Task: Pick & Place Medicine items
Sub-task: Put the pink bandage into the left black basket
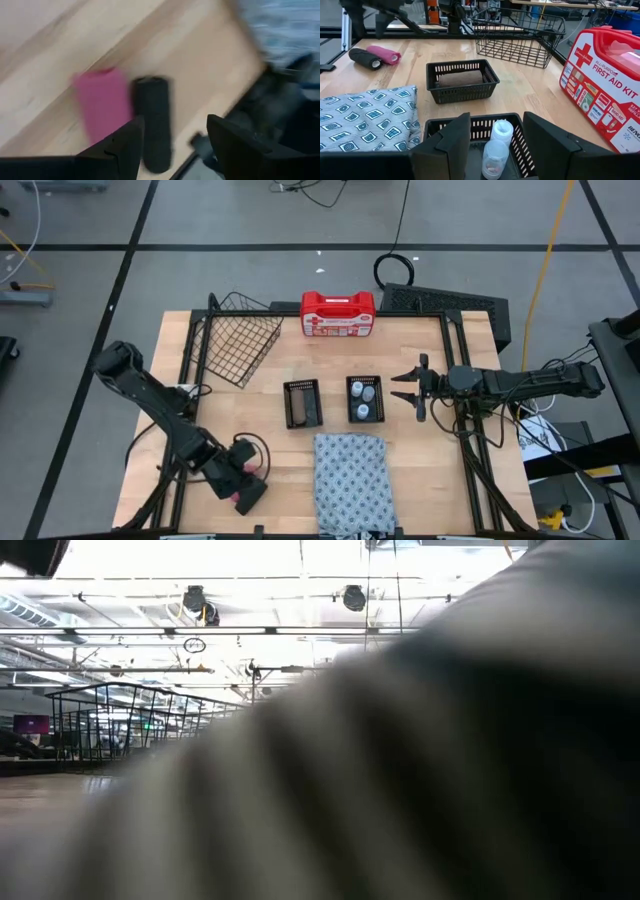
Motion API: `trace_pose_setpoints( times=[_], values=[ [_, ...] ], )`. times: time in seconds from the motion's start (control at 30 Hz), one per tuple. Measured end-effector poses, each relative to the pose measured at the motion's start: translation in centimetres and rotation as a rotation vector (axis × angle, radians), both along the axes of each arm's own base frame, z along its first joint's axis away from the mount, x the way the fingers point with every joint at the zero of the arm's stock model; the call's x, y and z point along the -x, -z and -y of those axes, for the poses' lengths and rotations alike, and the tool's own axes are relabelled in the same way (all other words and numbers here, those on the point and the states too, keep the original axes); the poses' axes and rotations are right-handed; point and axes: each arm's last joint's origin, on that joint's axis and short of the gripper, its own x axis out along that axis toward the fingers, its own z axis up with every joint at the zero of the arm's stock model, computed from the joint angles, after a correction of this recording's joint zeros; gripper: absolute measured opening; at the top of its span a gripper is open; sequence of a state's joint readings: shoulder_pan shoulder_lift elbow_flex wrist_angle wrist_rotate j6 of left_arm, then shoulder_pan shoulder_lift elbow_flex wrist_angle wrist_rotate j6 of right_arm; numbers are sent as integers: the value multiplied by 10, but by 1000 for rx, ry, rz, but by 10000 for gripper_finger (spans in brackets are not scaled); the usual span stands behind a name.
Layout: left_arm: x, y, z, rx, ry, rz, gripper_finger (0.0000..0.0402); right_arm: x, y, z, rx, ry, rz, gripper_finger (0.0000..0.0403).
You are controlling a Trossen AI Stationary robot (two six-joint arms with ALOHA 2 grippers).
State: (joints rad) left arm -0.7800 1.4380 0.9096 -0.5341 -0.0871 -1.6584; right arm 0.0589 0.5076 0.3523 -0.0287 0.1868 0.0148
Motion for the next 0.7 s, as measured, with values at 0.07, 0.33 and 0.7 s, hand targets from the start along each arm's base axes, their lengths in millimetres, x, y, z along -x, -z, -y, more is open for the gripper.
trace_pose_setpoints(
  times=[0.07,0.33,0.7],
  values=[
    [2,7,1,27,-27,-93,223,0,0,0,0,0,-4,171],
    [5,30,13,110,-56,-335,223,0,10,1,24,21,-24,171],
    [-1,66,21,-32,-69,-364,223,0,10,2,44,64,2,171]
  ],
)
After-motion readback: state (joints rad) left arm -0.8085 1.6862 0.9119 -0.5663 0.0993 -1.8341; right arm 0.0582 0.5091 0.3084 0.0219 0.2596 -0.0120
